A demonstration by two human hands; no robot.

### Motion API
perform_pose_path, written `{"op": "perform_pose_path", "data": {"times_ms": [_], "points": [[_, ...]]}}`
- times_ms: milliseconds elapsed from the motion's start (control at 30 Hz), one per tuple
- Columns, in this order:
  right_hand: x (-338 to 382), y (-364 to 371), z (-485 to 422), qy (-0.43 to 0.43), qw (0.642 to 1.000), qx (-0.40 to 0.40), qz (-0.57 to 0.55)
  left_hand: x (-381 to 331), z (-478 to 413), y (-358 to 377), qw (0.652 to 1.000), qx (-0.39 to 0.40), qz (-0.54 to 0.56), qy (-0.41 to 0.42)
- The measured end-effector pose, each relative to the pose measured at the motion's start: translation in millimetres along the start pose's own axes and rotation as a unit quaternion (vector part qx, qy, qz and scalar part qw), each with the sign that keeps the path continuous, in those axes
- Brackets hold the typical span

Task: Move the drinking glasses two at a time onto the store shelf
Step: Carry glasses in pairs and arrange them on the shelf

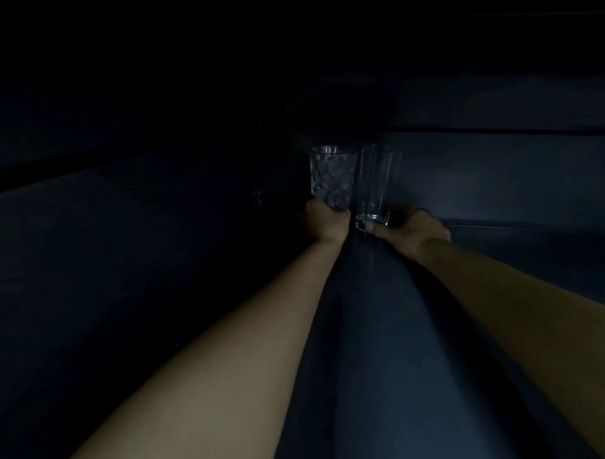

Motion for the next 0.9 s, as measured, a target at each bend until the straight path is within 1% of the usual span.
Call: {"op": "perform_pose_path", "data": {"times_ms": [167, 267, 333, 400, 500, 567, 633, 700, 800, 900], "points": [[-9.0, -10.6, 17.8, 0.005, 0.999, 0.011, -0.044, -5.9, 19.4, -7.1, 1.0, 0.014, -0.009, -0.021], [-18.8, -28.1, 40.7, 0.021, 0.993, 0.011, -0.112, -12.2, 39.3, -13.3, 0.998, 0.036, 0.013, -0.056], [-29.3, -39.1, 57.7, 0.036, 0.988, 0.014, -0.148, -16.1, 52.8, -16.4, 0.995, 0.059, 0.01, -0.075], [-36.2, -50.3, 77.4, 0.049, 0.983, 0.026, -0.176, -22.2, 68.8, -17.5, 0.99, 0.11, -0.005, -0.085], [-46.9, -71.5, 106.3, 0.058, 0.976, 0.069, -0.197, -34.5, 96.5, -14.4, 0.969, 0.226, -0.043, -0.087], [-54.4, -91.1, 132.2, 0.056, 0.97, 0.122, -0.201, -44.0, 114.4, -16.2, 0.961, 0.258, -0.047, -0.083], [-67.1, -112.1, 161.8, 0.039, 0.972, 0.144, -0.181, -51.5, 133.9, -18.5, 0.956, 0.282, -0.047, -0.071], [-85.8, -135.7, 193.6, 0.024, 0.977, 0.119, -0.175, -60.0, 157.3, -19.8, 0.953, 0.297, -0.038, -0.053], [-120.1, -178.3, 252.9, 0.024, 0.979, 0.044, -0.198, -76.7, 203.0, -13.0, 0.945, 0.326, 0.006, -0.007], [-152.3, -217.1, 318.1, 0.046, 0.98, -0.034, -0.189, -93.2, 250.2, 4.9, 0.925, 0.374, 0.049, 0.041]]}}
Point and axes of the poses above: each hand's wrist, its own z-axis away from the middle knuckle, its own y-axis out of the palm, x = y × z, the point moved 4 cm from there along -z, towards the middle knuckle, and after that the axes turned 3 degrees about z, right-handed, at the moved point
